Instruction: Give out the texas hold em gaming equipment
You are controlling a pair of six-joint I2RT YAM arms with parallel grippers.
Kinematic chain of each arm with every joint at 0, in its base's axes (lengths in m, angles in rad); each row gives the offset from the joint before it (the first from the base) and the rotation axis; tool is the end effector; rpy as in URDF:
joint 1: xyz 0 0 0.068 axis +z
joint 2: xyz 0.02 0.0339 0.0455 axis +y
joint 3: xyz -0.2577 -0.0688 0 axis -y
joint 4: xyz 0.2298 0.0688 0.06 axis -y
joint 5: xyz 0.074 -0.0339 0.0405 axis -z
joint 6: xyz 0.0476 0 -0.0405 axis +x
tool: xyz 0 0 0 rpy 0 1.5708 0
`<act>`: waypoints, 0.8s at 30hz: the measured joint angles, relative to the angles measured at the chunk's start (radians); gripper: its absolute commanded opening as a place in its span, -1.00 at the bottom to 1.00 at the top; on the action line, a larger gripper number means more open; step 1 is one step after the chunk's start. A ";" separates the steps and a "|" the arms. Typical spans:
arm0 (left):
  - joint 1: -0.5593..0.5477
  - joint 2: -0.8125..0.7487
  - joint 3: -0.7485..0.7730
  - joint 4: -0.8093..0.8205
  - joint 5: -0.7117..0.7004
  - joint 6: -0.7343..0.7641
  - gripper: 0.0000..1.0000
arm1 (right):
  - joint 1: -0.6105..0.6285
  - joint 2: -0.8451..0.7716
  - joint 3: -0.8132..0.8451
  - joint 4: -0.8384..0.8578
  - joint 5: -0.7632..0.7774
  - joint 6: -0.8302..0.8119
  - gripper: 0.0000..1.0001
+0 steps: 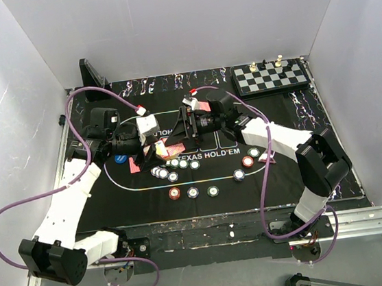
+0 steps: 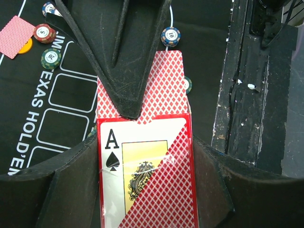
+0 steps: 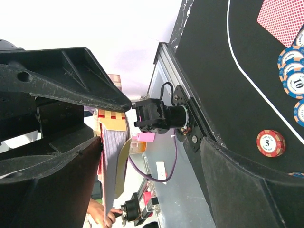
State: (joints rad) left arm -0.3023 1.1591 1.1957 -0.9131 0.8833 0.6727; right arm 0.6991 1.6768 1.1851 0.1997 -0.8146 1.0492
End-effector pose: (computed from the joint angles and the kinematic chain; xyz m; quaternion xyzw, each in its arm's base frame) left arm 0.1905 -0.0979 0.3380 0.5267 0.6830 -0.3384 0.3763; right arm 0.2688 0.2712 0.2834 -0.1044 0.7667 0.6242 0.1077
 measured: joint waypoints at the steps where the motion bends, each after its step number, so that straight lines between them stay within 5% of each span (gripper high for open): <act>1: 0.000 0.000 0.000 0.000 0.000 0.000 -1.00 | 0.001 0.000 -0.003 0.005 -0.001 0.002 0.71; 15: 0.000 0.013 0.000 0.000 -0.003 -0.004 -1.00 | -0.007 -0.014 -0.006 0.017 -0.026 0.020 0.12; 24: 0.000 0.014 0.000 0.011 0.000 -0.011 -1.00 | -0.060 -0.098 -0.078 0.021 -0.026 0.023 0.03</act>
State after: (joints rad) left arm -0.3023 1.1728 1.1957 -0.9020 0.8833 0.6613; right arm 0.6388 1.5791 1.1072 0.2211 -0.8406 1.0718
